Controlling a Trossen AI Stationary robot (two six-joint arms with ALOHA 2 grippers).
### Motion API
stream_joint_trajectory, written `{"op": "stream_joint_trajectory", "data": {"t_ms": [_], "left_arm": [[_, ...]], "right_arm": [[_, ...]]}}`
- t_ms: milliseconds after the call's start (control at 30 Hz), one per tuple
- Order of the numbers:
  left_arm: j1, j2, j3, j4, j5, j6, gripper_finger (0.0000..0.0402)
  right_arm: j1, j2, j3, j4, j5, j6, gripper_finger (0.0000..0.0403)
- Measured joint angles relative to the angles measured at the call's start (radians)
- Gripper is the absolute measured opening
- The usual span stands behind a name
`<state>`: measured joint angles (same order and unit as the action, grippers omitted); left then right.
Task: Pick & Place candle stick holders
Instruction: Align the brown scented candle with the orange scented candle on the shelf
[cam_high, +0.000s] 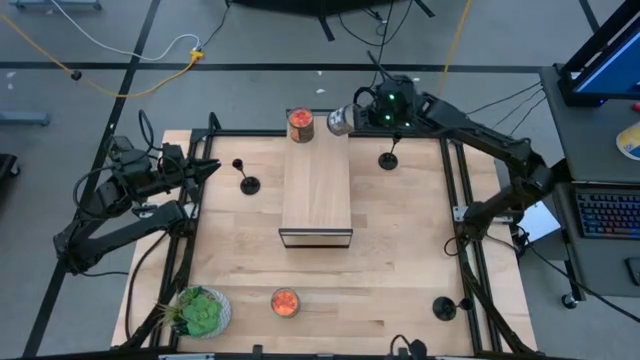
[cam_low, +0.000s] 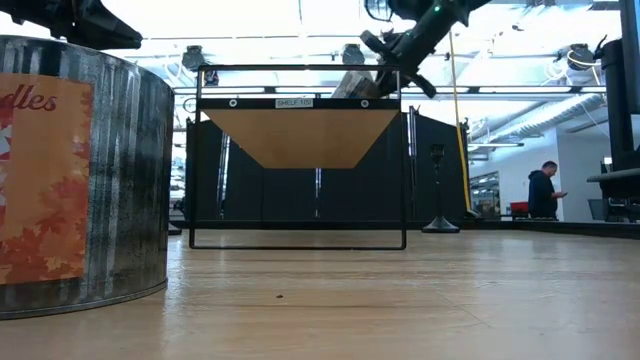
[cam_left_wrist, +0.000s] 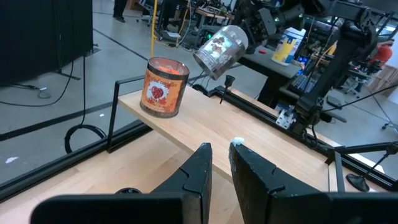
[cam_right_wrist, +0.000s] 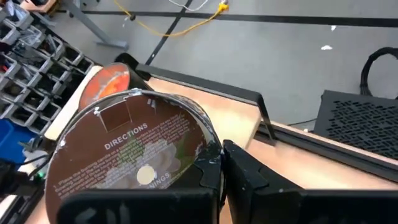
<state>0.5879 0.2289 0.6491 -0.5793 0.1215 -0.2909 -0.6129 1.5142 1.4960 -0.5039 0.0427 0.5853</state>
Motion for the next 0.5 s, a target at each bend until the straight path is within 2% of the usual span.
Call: {"op": "stream_joint_trajectory", "data": {"t_ms": [500], "left_arm": [[0.000, 0.000, 0.000, 0.000, 0.000, -0.004, 0.0063]], "right_arm": [[0.000, 0.060, 0.024, 0.023, -0.020, -0.011, 0.0000]]}}
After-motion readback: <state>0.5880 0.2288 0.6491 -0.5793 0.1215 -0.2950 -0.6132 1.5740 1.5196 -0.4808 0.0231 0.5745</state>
